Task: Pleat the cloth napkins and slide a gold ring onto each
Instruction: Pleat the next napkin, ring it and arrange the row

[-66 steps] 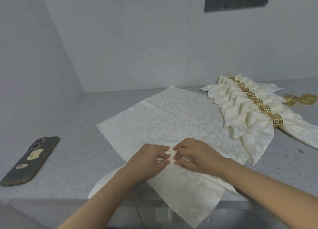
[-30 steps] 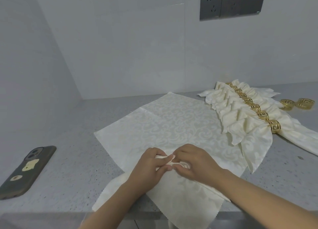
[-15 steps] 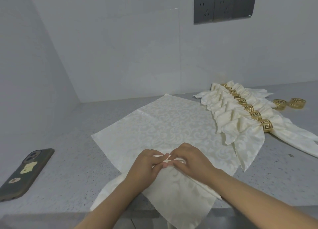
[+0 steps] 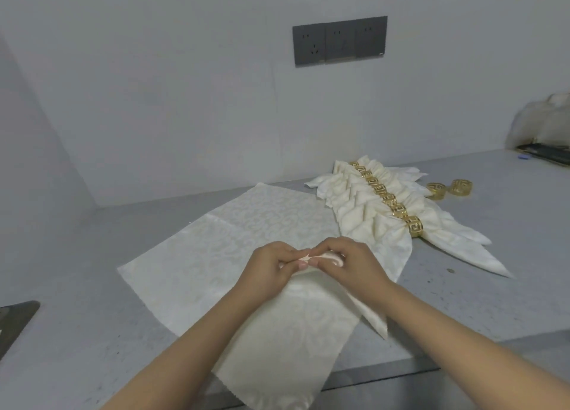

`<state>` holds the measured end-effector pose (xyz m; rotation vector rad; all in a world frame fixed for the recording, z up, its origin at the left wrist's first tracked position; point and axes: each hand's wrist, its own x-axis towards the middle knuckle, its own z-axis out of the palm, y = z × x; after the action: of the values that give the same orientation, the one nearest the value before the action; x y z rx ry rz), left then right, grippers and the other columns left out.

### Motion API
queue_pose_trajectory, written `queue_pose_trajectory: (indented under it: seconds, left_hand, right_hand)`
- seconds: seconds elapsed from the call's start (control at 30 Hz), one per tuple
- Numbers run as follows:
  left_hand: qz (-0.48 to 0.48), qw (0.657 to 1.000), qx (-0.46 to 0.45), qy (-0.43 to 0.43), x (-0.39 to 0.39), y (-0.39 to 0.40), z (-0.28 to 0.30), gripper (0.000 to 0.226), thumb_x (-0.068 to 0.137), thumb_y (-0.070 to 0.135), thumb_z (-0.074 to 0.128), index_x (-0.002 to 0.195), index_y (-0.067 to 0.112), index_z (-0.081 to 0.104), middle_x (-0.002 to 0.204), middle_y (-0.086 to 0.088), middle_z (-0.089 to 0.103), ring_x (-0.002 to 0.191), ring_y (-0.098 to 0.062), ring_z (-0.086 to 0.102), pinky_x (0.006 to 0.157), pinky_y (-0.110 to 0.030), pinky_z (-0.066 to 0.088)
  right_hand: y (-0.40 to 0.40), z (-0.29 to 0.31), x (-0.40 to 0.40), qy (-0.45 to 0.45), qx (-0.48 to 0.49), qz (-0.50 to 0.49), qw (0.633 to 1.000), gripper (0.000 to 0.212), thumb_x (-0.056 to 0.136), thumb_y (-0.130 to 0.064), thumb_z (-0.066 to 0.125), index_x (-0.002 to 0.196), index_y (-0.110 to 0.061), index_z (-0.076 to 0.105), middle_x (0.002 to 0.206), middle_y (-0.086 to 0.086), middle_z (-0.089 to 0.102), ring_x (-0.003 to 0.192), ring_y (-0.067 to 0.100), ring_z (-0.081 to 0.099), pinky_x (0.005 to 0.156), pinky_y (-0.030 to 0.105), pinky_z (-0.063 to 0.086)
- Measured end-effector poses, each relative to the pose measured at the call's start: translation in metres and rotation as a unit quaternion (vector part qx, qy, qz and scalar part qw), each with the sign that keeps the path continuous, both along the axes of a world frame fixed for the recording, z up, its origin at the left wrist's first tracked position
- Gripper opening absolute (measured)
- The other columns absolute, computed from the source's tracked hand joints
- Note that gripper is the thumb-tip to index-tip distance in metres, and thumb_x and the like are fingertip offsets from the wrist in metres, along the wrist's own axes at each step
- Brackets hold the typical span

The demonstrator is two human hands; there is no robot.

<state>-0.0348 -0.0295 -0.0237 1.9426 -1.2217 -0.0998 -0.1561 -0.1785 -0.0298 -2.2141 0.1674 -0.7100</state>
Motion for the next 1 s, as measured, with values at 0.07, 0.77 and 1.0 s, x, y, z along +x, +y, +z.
queue_pose_trajectory:
  seconds: [0.07, 0.77, 1.0]
  left_hand:
    - [-0.013, 1.000, 0.000, -0.018, -0.005, -0.020, 0.006, 0.023, 0.085, 0.014, 0.069, 0.108, 0.019, 0.073, 0.090, 0.013, 0.060, 0.083, 0.008, 0.055, 0.078, -0.001, 0.034]
    - [0.016, 0.966, -0.143, -0.214, -0.008, -0.226, 0.002, 0.025, 0.079, 0.015, 0.064, 0.102, 0.010, 0.075, 0.089, -0.011, 0.068, 0.086, -0.029, 0.058, 0.082, -0.031, 0.042]
    - [-0.007, 0.953, -0.151, -0.261, 0.034, -0.280, -0.012, 0.032, 0.085, 0.024, 0.051, 0.106, 0.014, 0.073, 0.092, -0.010, 0.067, 0.088, -0.028, 0.057, 0.083, -0.036, 0.044]
  right_hand:
    - [-0.015, 0.007, -0.010, -0.001, -0.016, -0.016, 1.000, 0.011, 0.084, -0.028, 0.071, 0.093, -0.023, 0.073, 0.090, -0.020, 0.068, 0.093, -0.002, 0.057, 0.081, 0.011, 0.040]
    - [-0.237, 0.005, -0.060, 0.096, -0.051, -0.335, 0.936, 0.027, 0.093, -0.024, 0.055, 0.118, -0.018, 0.065, 0.119, 0.002, 0.064, 0.108, 0.020, 0.058, 0.082, 0.025, 0.041]
    - [-0.313, -0.008, -0.022, 0.138, -0.062, -0.338, 0.929, 0.034, 0.092, -0.021, 0.055, 0.126, -0.017, 0.060, 0.127, 0.009, 0.058, 0.113, 0.028, 0.054, 0.085, 0.035, 0.046]
